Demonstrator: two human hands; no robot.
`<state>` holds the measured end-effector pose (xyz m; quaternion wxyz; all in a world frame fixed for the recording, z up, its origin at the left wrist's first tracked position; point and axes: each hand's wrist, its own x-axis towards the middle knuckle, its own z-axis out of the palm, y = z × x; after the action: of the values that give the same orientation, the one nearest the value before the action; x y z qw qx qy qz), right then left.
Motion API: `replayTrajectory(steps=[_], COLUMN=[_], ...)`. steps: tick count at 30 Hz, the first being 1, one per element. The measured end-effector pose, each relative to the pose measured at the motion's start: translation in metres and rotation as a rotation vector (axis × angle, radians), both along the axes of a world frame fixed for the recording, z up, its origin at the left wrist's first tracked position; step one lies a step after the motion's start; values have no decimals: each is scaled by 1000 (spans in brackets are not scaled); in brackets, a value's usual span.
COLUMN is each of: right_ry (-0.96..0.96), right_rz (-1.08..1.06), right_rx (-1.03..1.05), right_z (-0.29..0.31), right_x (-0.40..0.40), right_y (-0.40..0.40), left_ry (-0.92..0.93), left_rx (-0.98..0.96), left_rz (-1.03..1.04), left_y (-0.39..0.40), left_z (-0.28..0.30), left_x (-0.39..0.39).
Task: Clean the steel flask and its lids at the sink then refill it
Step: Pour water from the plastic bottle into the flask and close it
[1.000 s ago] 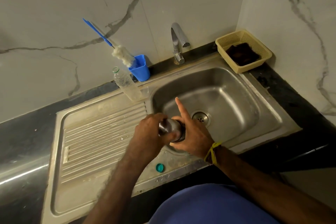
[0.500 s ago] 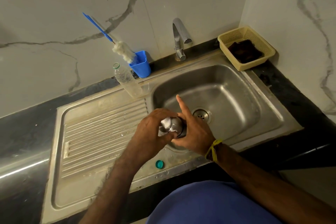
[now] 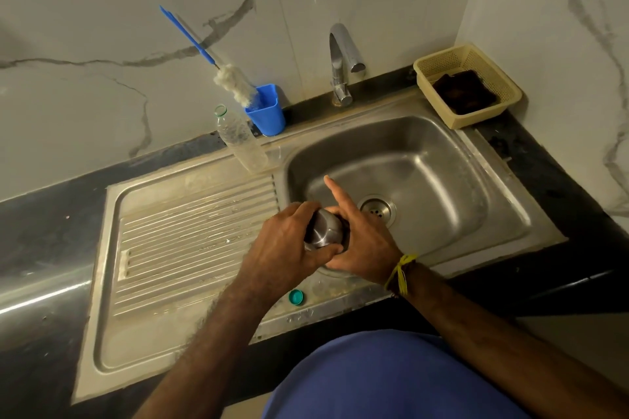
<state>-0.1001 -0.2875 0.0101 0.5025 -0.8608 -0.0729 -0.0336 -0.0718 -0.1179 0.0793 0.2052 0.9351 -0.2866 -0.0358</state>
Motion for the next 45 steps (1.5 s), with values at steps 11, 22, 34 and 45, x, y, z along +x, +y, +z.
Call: replayTrajectory(steps=[11,22,34,45], right_ry=[34,-31,-89,-89], right_rz=[-233,-256,-200,-35], right_rx=[208,35,147,177], right_z=[-5,7,35,49], right_x=[2,11,50,111], right_y=[-7,6,43,111], left_ry=[119,564,675,709], left_rx=[-139,305,325,344], left_rz=[302,666,629,652], left_y=[72,159,162,160], left_z=[-76,-149,-149,-150], left_x=[10,20,25,27])
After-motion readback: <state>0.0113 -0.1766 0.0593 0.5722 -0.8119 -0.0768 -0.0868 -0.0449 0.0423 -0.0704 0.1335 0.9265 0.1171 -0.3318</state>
